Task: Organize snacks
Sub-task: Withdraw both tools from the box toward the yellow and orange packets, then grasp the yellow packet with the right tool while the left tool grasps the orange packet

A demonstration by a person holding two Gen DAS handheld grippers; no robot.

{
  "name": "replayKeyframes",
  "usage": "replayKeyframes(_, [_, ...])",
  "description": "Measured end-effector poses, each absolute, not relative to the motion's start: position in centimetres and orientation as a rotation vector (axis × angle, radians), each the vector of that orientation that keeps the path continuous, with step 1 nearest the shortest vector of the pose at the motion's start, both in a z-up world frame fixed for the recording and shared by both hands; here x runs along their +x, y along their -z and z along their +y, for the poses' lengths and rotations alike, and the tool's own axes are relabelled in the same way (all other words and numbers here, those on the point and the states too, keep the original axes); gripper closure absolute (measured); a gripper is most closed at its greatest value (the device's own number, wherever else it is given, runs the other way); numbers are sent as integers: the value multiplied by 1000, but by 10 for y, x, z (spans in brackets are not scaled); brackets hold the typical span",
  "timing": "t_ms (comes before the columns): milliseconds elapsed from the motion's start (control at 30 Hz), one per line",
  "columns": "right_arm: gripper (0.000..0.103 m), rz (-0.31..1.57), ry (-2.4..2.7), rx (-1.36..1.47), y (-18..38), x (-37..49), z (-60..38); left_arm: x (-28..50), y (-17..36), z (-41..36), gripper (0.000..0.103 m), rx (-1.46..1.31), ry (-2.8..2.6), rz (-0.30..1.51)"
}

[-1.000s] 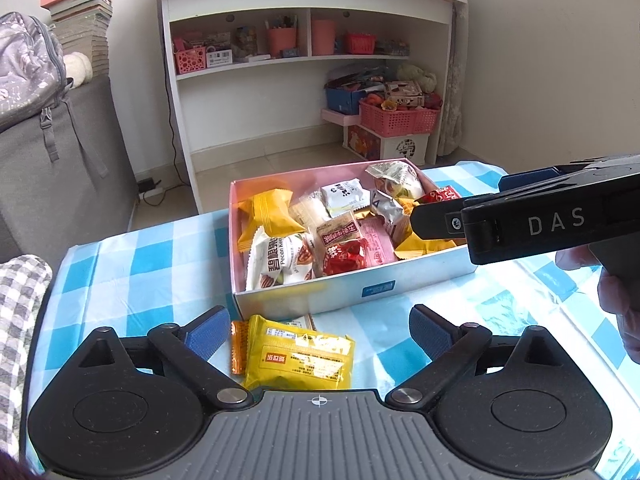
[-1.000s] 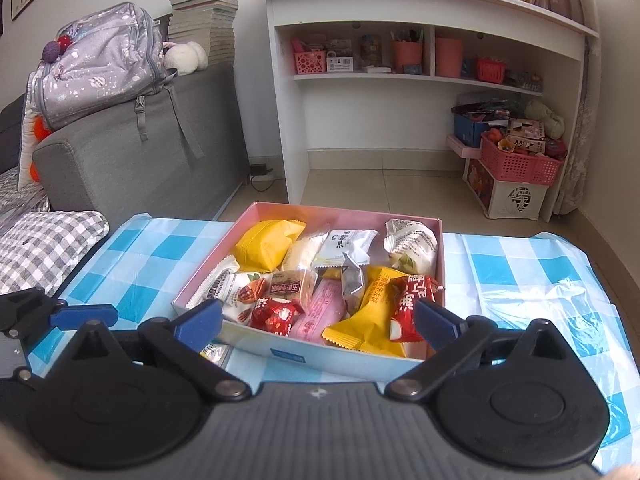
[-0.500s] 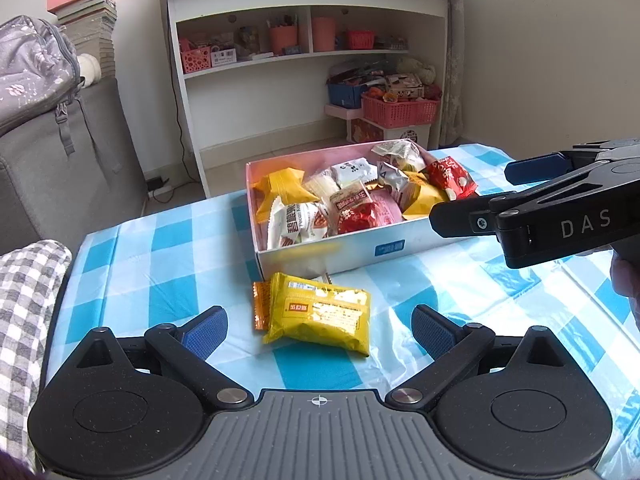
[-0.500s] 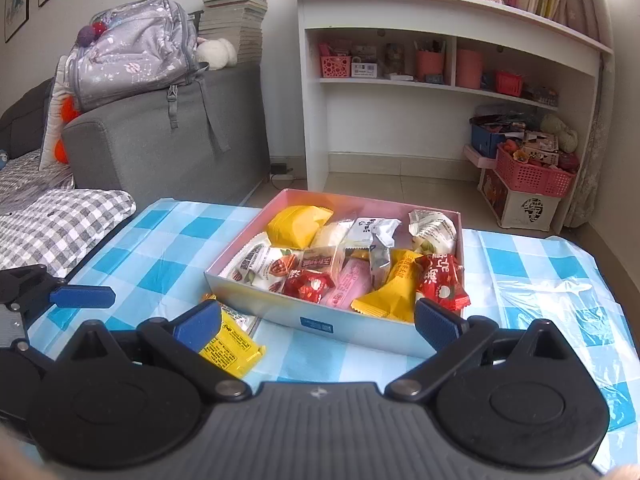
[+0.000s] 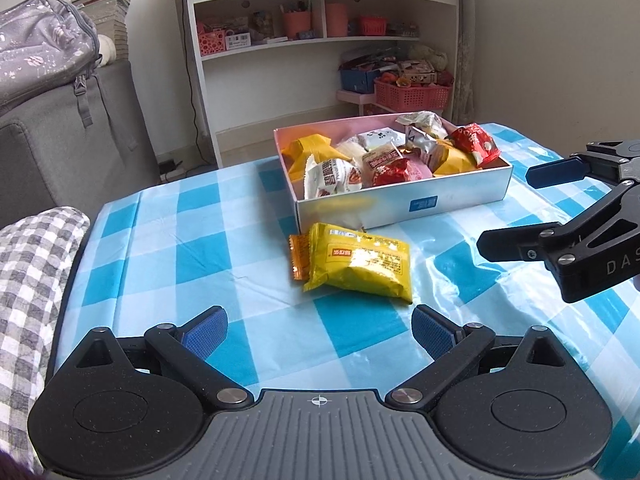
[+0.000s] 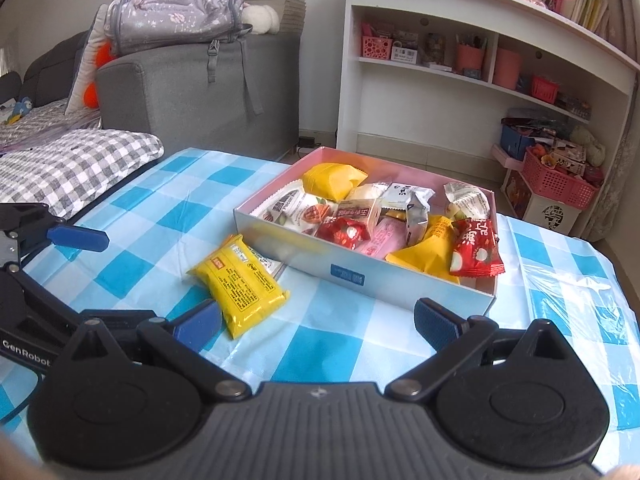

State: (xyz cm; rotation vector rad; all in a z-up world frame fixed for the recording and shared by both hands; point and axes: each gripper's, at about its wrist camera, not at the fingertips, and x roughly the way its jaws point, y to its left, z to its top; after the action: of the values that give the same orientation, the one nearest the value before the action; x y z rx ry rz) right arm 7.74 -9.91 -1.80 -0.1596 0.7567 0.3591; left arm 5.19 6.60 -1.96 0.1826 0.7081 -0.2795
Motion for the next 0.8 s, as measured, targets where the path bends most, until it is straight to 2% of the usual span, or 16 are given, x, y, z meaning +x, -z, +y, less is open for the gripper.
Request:
replayKeyframes(533, [1,784,-419,-180,41,94,-94,77,46,68,5,221,350,728])
replayKeyframes(800, [7,791,-556,-234,48,112,-68,80,57,85,5,232,343,782])
